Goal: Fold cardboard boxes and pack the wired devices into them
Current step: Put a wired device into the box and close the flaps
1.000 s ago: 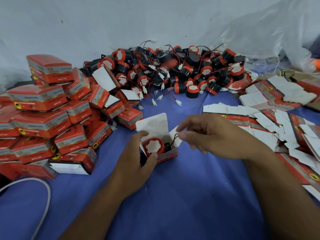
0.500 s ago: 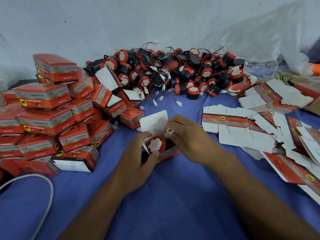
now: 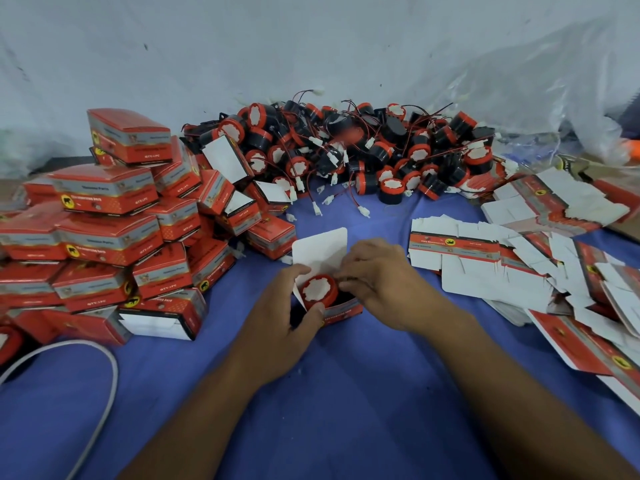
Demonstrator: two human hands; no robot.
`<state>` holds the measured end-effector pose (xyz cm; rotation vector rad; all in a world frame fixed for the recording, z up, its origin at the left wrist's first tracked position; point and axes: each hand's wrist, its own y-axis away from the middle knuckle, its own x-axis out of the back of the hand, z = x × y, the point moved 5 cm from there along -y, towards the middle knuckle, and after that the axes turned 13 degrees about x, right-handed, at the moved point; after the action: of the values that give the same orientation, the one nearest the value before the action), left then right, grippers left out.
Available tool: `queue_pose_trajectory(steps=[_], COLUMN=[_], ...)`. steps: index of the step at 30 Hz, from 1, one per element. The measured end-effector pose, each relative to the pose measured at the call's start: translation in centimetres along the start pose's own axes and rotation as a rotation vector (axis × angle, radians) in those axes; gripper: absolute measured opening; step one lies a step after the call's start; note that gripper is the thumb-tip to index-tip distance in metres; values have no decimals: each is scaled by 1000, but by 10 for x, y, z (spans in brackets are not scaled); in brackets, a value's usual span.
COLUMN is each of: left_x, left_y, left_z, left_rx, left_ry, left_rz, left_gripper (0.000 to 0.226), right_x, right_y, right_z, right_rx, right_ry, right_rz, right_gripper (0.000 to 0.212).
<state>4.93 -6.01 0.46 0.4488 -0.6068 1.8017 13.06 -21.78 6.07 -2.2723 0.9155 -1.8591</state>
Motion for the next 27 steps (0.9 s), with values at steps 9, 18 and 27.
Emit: queue_pose_trajectory(steps=[9,18,27], left_x=[4,8,6], left_y=[1,0,-2], left_z=[-5,-6,-2], left_rx=[1,30,-52], left_ry=[111,82,4], left_rz=[97,112,110], left_gripper=[64,59,56], right_x=[-13,-8,-32], right_y=[14,7,15], right_z=[11,9,28], right_rx=[-295,-225,-558], right_ry=[-337,-180,-683], right_rz=[-174,166,493], right_gripper=[36,44,10])
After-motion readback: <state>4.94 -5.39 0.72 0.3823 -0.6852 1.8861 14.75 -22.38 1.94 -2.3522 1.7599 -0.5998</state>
